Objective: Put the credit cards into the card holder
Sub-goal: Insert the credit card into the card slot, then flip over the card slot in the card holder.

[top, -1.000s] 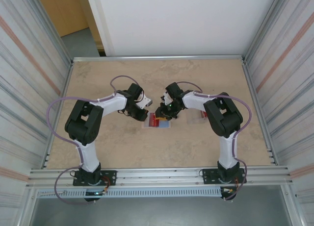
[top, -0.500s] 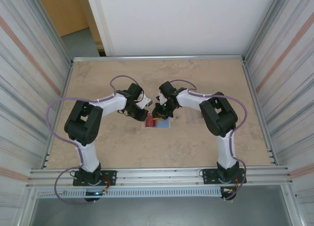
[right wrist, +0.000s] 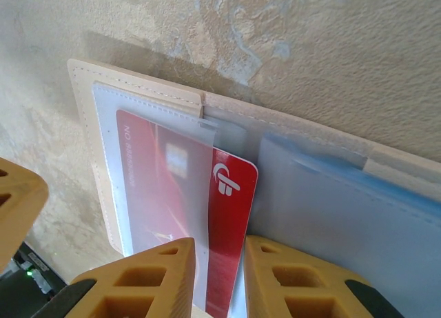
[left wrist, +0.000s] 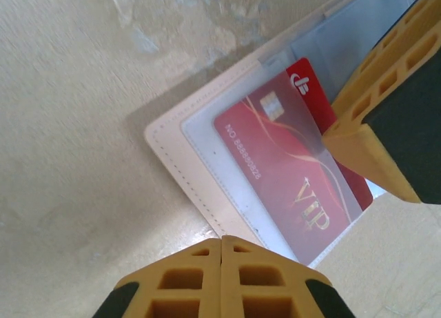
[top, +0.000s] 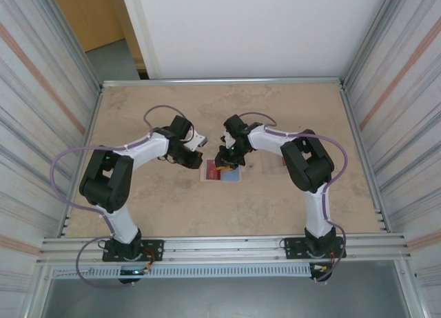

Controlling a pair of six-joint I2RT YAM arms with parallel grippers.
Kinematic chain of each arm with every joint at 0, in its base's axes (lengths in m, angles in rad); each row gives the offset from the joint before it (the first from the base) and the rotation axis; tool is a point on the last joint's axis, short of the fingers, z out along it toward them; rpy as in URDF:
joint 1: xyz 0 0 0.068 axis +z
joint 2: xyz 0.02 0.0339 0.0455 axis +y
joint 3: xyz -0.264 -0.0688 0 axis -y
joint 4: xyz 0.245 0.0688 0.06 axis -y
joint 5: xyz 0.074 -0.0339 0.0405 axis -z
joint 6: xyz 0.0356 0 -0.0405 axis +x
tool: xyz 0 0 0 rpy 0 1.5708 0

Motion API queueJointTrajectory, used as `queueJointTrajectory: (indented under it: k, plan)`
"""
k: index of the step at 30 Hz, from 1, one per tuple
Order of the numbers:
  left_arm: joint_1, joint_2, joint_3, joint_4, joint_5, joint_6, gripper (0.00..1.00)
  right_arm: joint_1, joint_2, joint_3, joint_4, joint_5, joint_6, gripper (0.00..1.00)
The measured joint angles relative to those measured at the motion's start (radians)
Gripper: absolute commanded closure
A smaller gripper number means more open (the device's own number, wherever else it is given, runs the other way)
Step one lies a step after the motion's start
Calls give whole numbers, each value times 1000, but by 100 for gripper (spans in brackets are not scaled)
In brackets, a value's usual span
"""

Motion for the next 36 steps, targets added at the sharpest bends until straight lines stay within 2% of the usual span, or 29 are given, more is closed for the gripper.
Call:
queueJointTrajectory:
  k: [10,19,24,30,36]
  plan:
    - [0,67,-14,43,25,-49,100,26,1,50,-13,21,0,76]
    - [0,69,-16,53,29,-55,100,34,15,73,-37,33,0,74]
    - [0,31,-16,46,28,-51,100,34,0,72,-84,82,-9,65]
    - [0,-23,-15,46,29,-48,100,34,-97,25,-121,161,-25,64]
    - [-13,0,10,28,33,-50,100,34,-145,-22,-131,243,-25,63]
